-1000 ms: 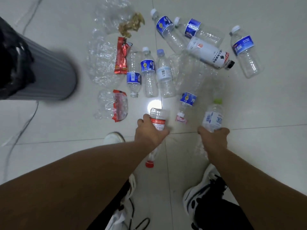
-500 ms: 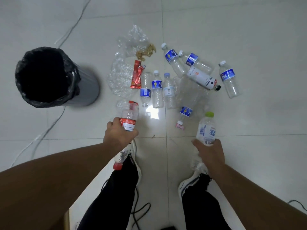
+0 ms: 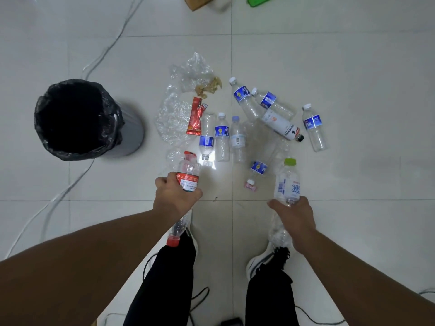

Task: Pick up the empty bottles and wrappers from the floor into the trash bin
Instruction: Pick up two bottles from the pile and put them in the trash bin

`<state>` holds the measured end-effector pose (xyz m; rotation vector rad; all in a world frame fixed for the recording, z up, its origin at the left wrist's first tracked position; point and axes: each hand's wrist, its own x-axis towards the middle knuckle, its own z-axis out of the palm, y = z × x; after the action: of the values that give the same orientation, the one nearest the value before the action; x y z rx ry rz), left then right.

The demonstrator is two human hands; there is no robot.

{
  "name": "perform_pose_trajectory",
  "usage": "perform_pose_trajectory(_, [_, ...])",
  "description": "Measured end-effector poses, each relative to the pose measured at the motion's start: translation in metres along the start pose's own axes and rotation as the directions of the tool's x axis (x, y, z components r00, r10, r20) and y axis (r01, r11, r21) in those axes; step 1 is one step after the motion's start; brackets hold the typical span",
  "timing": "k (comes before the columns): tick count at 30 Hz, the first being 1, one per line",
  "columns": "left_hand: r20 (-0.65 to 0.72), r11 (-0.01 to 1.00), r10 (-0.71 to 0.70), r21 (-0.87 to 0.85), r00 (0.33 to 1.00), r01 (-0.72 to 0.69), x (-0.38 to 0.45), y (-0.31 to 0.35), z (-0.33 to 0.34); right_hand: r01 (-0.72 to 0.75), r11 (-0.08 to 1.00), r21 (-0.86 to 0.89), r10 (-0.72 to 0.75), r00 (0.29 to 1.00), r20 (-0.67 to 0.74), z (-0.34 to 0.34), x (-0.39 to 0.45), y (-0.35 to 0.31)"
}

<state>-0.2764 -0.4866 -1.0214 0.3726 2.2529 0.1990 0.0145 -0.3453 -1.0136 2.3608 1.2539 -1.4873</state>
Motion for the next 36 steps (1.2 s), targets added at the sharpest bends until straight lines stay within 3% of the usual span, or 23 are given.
perform_pose_trajectory(11, [0.023, 0.996, 0.039, 0.083, 0.999, -0.041, 0.053, 0.009, -0.026, 0.013, 0.999, 0.047, -0.012, 1.0, -0.02, 0.017, 0.015, -0.024])
perform_pose_trajectory(17, [0.018, 0.993, -0.045, 0.106, 0.999, 0.042, 0.107, -0.006, 0.03, 0.01, 1.0, -0.015, -0.01, 1.0, -0.008, 0.038, 0.099, 0.0])
perform_pose_trajectory(25, [0.076, 0.98, -0.121, 0.17, 0.99, 0.107, 0.21, -0.034, 0.114, 0.125, 0.989, -0.082, -0.129, 0.991, -0.037, 0.078, 0.248, 0.028])
perform_pose_trajectory(28, [0.141, 0.983, -0.087, 0.175, 0.986, 0.062, 0.236, -0.049, 0.134, 0.136, 0.989, -0.06, -0.14, 0.989, -0.053, 0.097, 0.292, 0.039])
perform_pose_trajectory(33, [-0.007, 0.983, 0.051, 0.177, 0.999, -0.048, 0.248, -0.067, 0.151, 0.067, 0.998, -0.005, -0.066, 0.984, -0.164, 0.118, 0.325, 0.048])
perform_pose_trajectory(36, [0.019, 0.978, 0.046, 0.202, 0.999, -0.049, 0.246, -0.069, 0.143, 0.068, 0.998, -0.012, -0.069, 0.973, -0.218, 0.123, 0.313, 0.049])
